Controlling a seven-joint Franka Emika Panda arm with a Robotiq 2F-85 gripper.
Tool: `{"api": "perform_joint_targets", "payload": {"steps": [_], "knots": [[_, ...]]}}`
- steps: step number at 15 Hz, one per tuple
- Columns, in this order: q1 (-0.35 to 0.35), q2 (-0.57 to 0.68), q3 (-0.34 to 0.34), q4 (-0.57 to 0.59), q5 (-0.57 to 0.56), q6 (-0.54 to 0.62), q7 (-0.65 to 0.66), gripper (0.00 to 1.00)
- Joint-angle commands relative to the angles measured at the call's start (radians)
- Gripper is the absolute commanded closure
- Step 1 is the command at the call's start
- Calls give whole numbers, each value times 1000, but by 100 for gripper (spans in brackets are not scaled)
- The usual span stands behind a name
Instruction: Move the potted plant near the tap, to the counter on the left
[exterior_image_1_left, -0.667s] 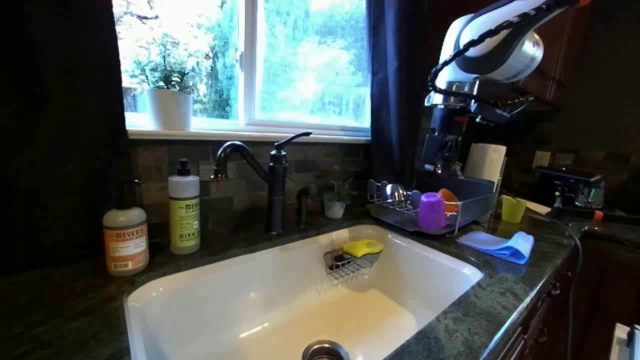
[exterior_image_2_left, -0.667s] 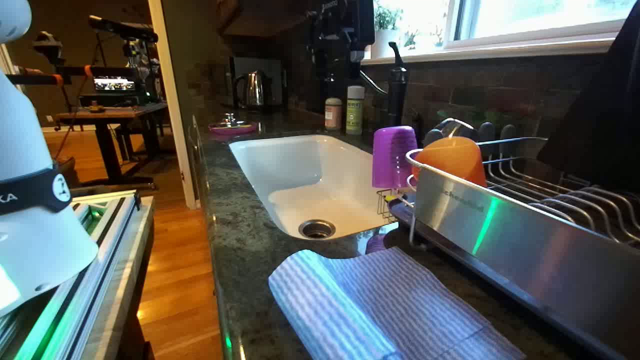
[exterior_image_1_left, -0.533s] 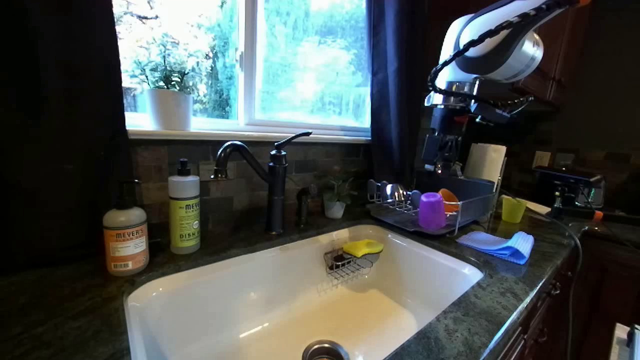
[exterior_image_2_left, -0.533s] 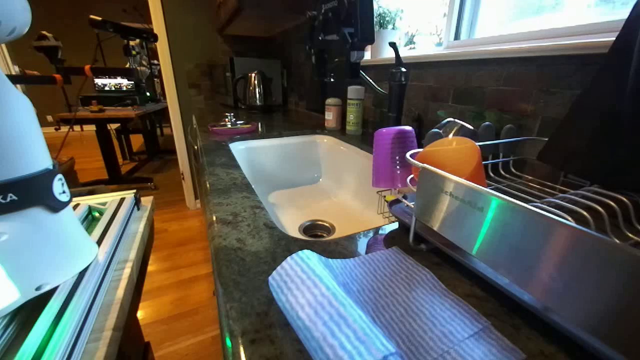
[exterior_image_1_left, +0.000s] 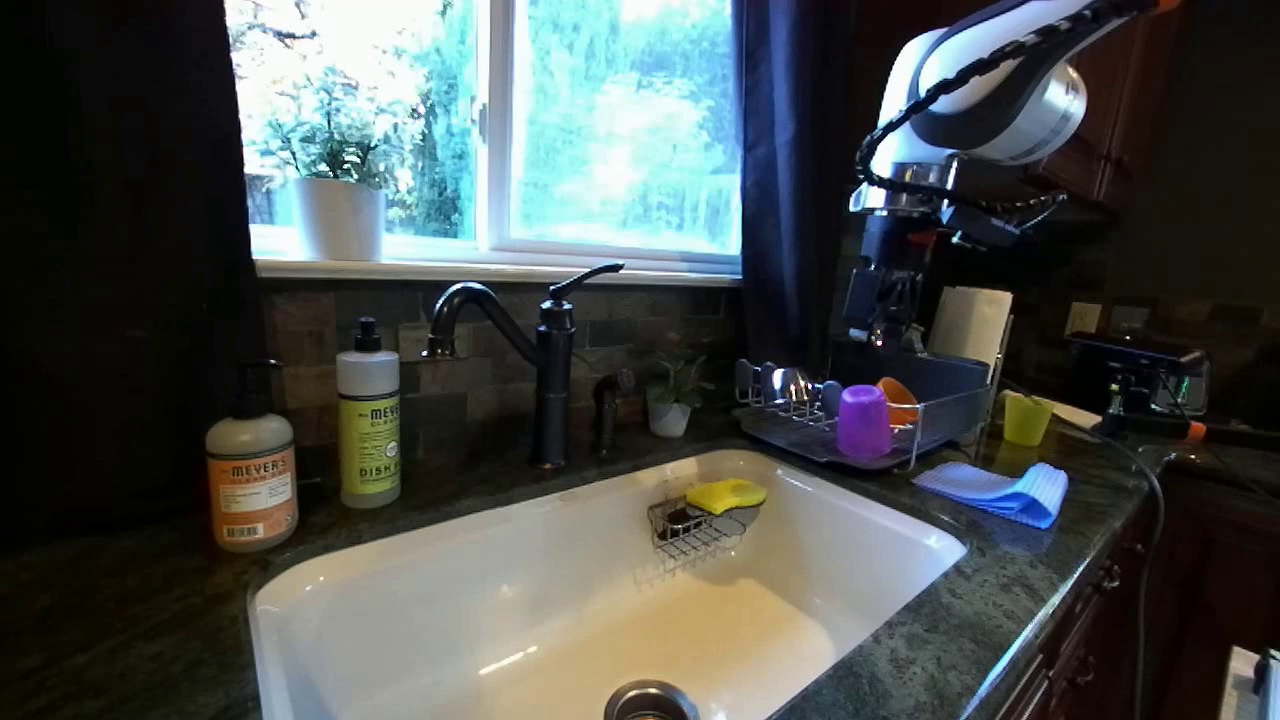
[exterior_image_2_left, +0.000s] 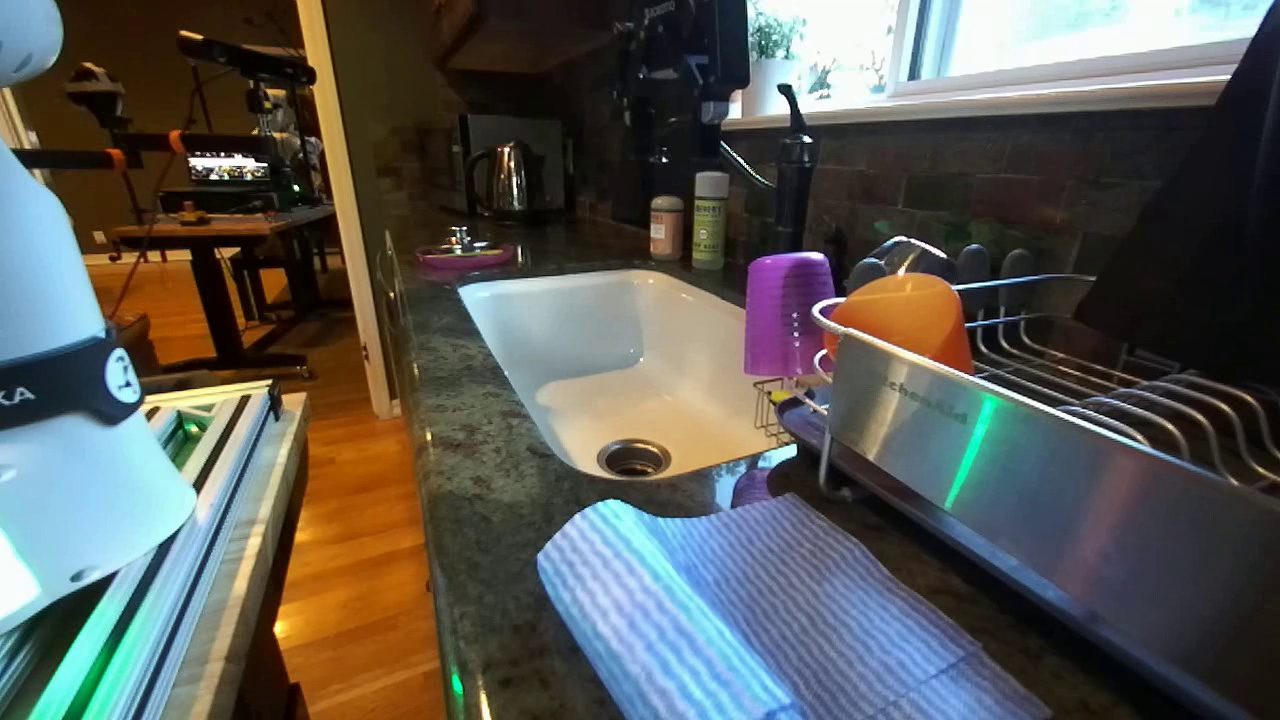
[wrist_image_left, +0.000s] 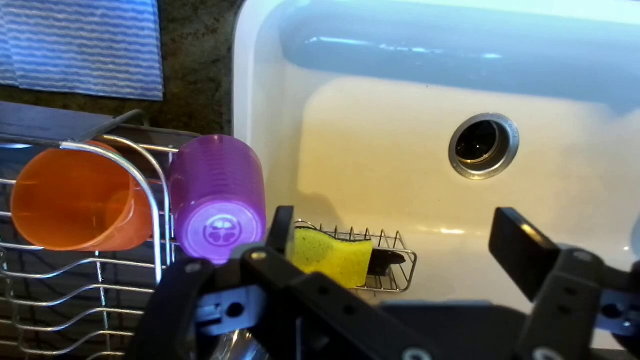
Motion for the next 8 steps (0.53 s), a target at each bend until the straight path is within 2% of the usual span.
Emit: {"api": "perform_joint_targets", "payload": {"steps": [1, 4, 8], "knots": [[2, 32, 1, 20, 15, 69, -6, 0], [33, 112, -1, 75, 11, 163, -119, 0], [42, 245, 21, 165, -70, 232, -254, 0]]}}
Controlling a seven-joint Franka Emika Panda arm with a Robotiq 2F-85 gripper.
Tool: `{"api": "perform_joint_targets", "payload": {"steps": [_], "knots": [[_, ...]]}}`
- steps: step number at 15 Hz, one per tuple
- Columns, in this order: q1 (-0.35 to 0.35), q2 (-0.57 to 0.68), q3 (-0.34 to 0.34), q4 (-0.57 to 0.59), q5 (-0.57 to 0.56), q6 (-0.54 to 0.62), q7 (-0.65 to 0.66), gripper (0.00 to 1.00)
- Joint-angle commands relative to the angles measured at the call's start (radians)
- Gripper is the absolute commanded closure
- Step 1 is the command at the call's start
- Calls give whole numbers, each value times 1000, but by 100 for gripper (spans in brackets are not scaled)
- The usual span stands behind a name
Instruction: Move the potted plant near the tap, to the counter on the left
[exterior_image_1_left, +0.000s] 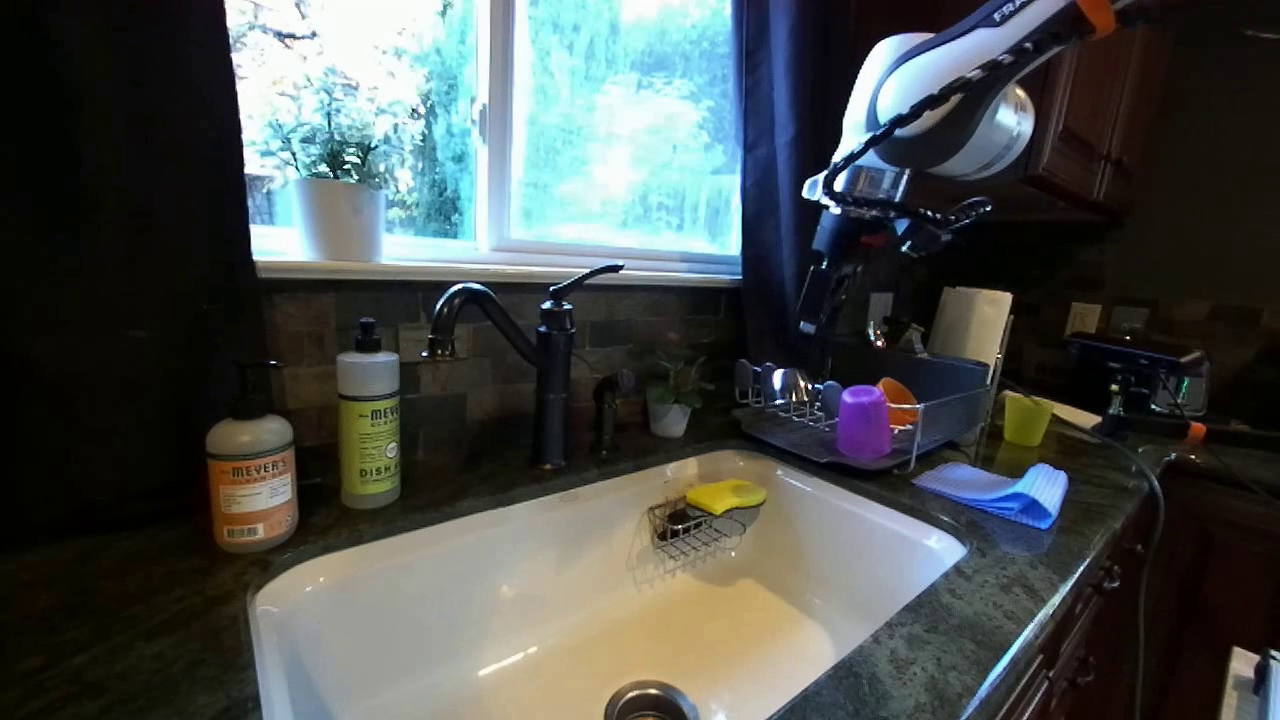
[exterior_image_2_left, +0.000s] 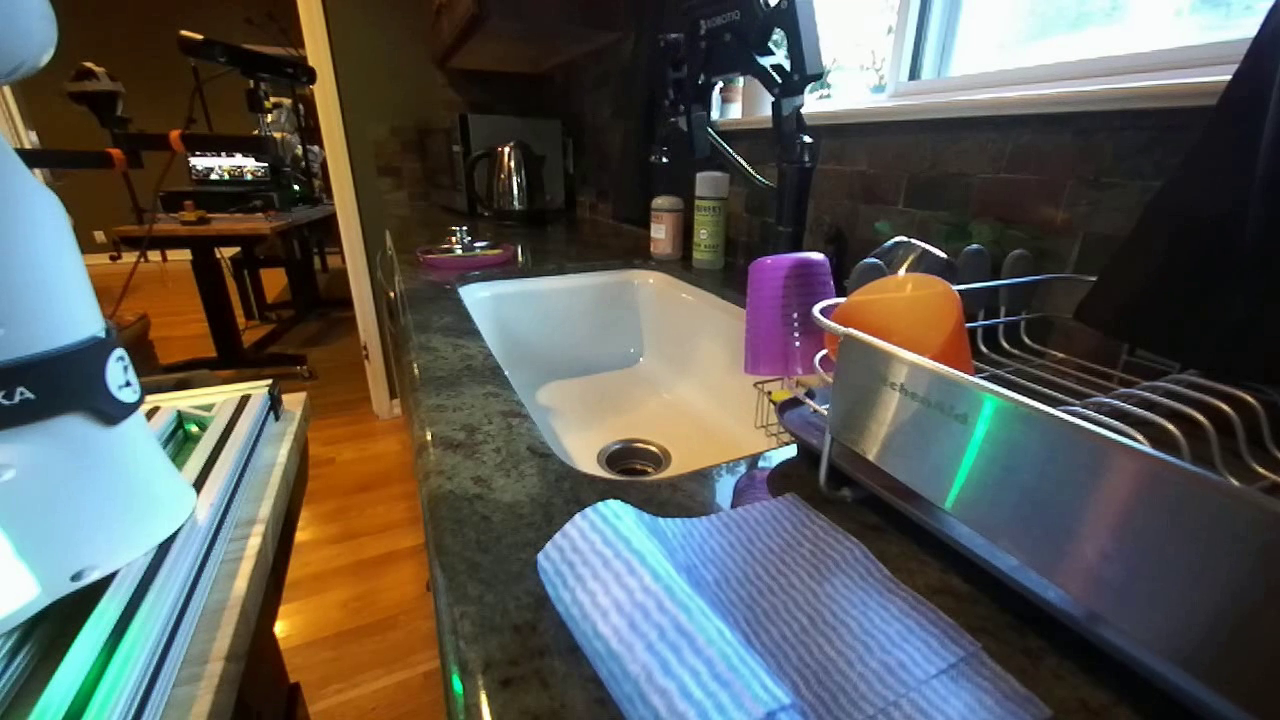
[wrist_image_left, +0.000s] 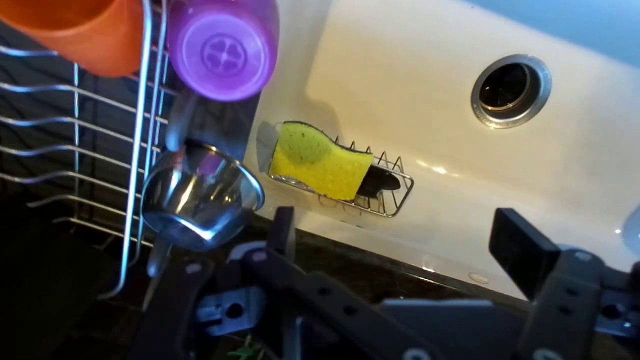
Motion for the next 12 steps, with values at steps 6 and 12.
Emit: {"api": "perform_joint_targets", "payload": {"steps": [6, 12], "knots": [[-16, 209, 25, 166, -149, 11, -122, 0], [-25, 314, 26, 204, -202, 229, -150, 0]]}}
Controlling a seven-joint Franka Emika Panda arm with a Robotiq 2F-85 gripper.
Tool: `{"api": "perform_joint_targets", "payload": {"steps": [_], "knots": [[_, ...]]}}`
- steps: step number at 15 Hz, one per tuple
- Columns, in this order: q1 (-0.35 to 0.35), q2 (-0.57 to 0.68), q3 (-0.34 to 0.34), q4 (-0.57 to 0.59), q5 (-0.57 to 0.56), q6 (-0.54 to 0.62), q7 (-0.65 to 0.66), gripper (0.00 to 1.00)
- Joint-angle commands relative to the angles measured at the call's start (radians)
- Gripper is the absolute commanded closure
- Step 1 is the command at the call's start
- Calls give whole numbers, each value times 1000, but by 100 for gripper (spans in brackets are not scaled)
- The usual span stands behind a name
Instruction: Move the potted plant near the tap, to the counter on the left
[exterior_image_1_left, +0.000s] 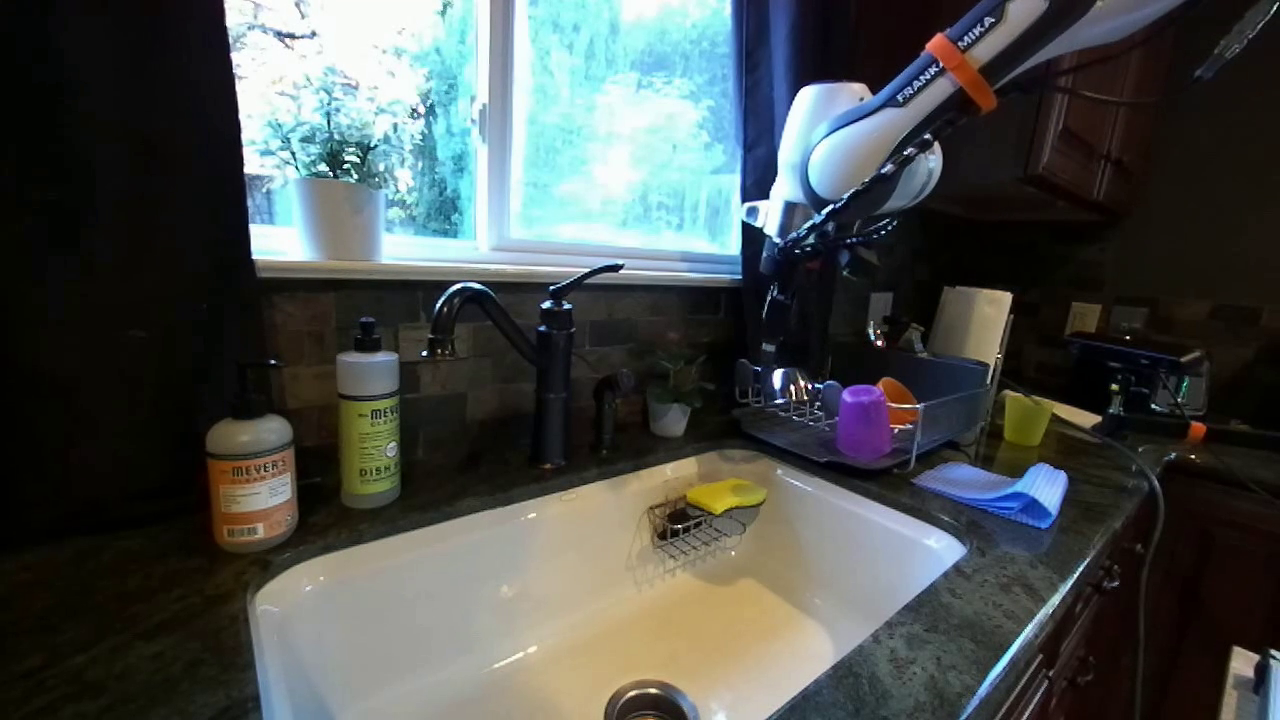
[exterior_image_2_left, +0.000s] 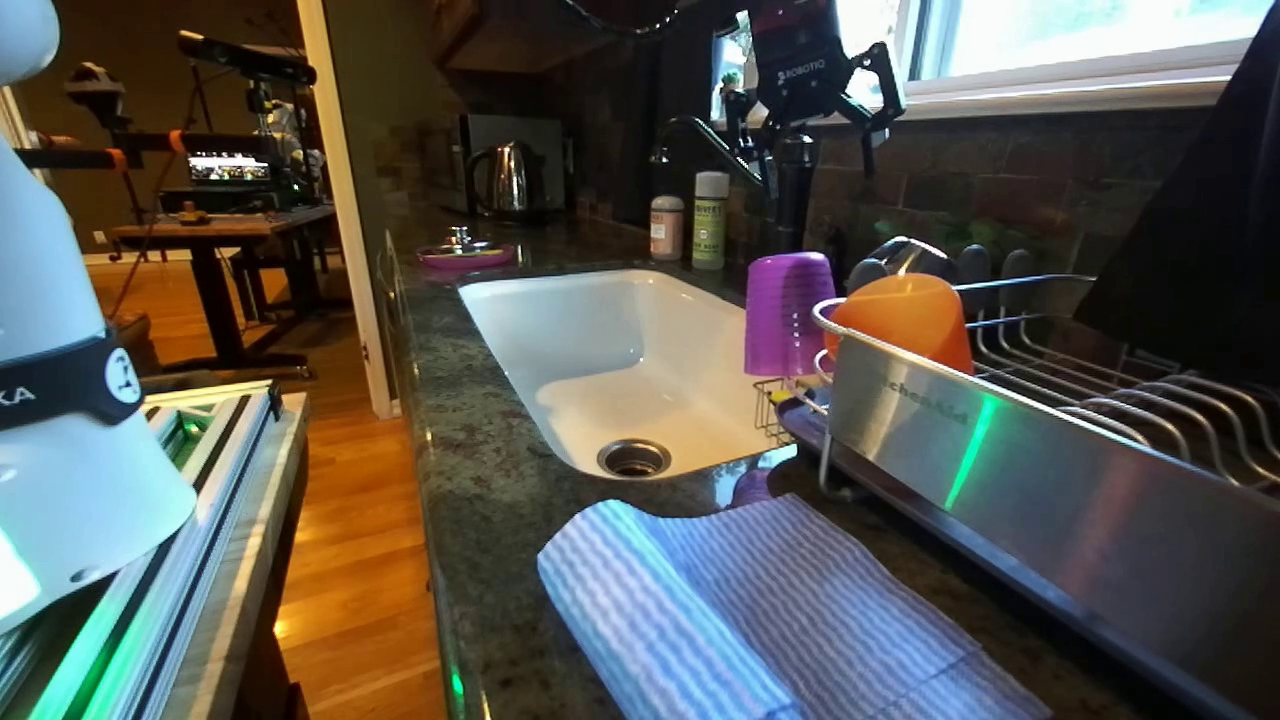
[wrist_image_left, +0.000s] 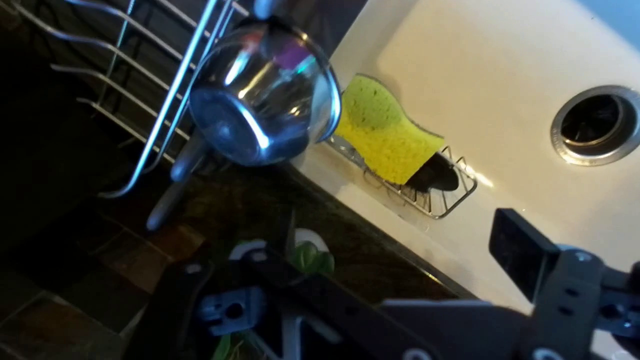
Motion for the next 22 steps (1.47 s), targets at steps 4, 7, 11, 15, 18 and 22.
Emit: {"api": "perform_joint_targets", "payload": {"steps": [4, 7, 11, 15, 18, 22], "knots": [[-16, 127, 23, -47, -47, 412, -19, 0], [-19, 186, 30, -52, -79, 479, -146, 0], [-25, 172, 42, -41, -75, 450, -59, 0], [-41, 295, 32, 38, -187, 584, -141, 0], [-50, 375, 31, 90, -215, 621, -179, 0], [-25, 478, -18, 180, -252, 676, -179, 0]]}}
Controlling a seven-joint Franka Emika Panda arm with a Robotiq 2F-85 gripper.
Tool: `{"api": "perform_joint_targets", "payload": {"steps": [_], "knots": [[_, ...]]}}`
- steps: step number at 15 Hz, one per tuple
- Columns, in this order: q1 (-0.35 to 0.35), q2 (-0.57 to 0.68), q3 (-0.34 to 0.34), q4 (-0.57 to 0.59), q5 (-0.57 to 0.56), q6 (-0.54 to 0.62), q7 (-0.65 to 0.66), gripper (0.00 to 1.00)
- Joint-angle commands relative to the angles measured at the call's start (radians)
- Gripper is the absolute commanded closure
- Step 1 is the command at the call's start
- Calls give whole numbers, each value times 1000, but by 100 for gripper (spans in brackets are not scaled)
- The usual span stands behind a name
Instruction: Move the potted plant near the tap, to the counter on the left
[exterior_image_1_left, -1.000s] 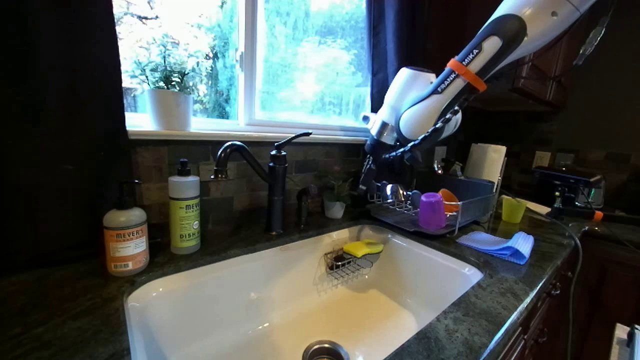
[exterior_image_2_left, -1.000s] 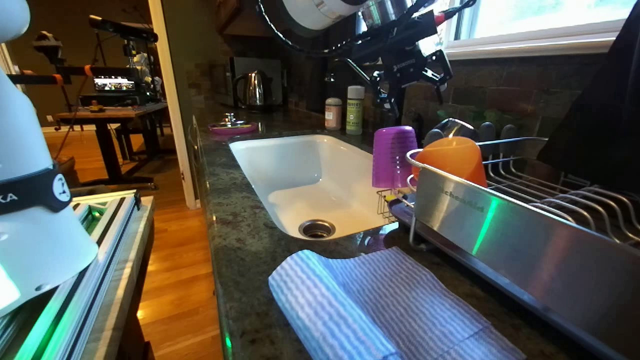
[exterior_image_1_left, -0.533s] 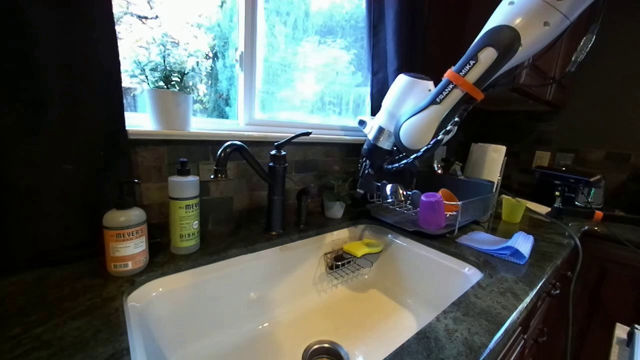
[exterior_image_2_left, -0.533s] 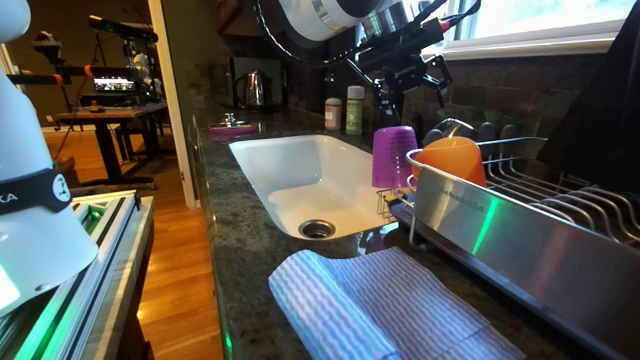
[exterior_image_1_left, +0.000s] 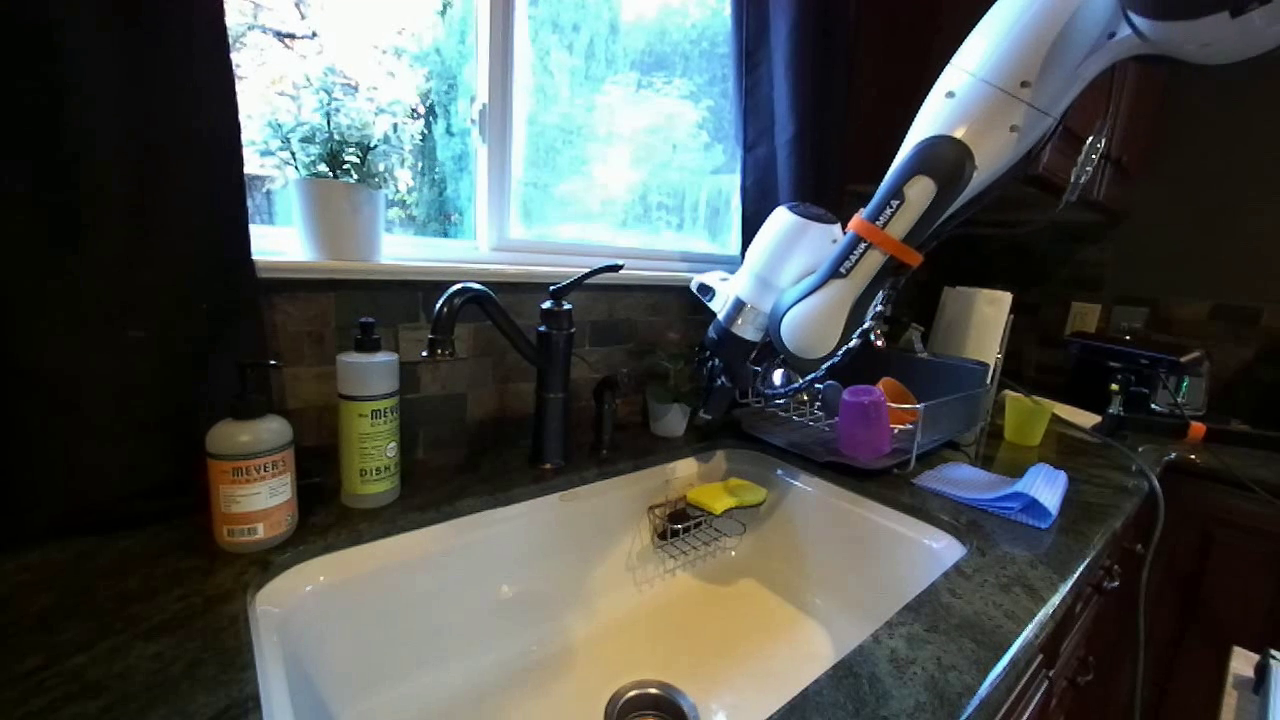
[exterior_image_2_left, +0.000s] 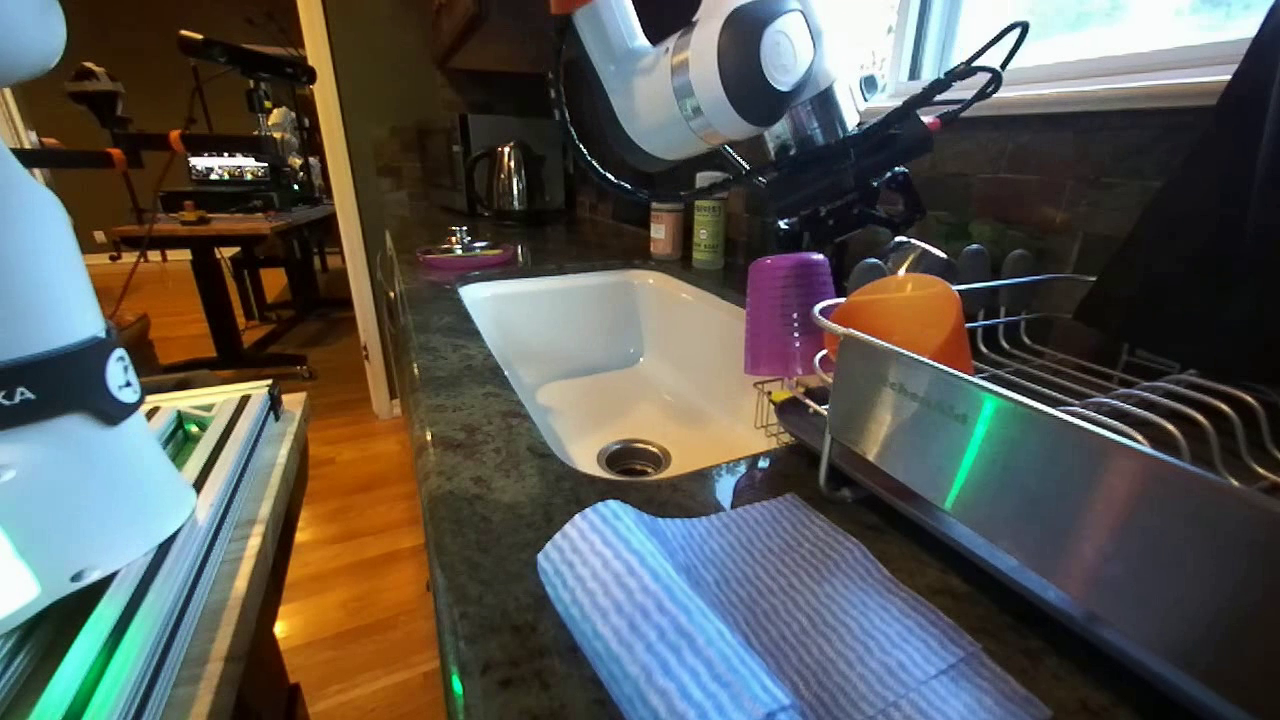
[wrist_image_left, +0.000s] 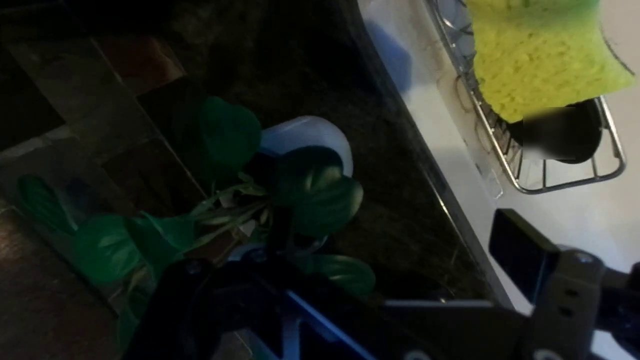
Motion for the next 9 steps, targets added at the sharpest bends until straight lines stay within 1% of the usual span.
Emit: {"api": "perform_joint_targets", "payload": {"steps": [1, 4, 5, 6, 7, 8, 9], "knots": [[14, 100, -35, 99, -51, 66, -5, 0], [10, 151, -32, 156, -57, 93, -12, 0], [7, 170, -27, 175, -57, 95, -17, 2], [6, 190, -24, 197, -58, 98, -21, 7], [5, 203, -20, 213, -57, 98, -22, 9], [3, 217, -14, 229, -57, 97, -24, 22], [4, 227, -11, 240, -57, 95, -25, 33]]}}
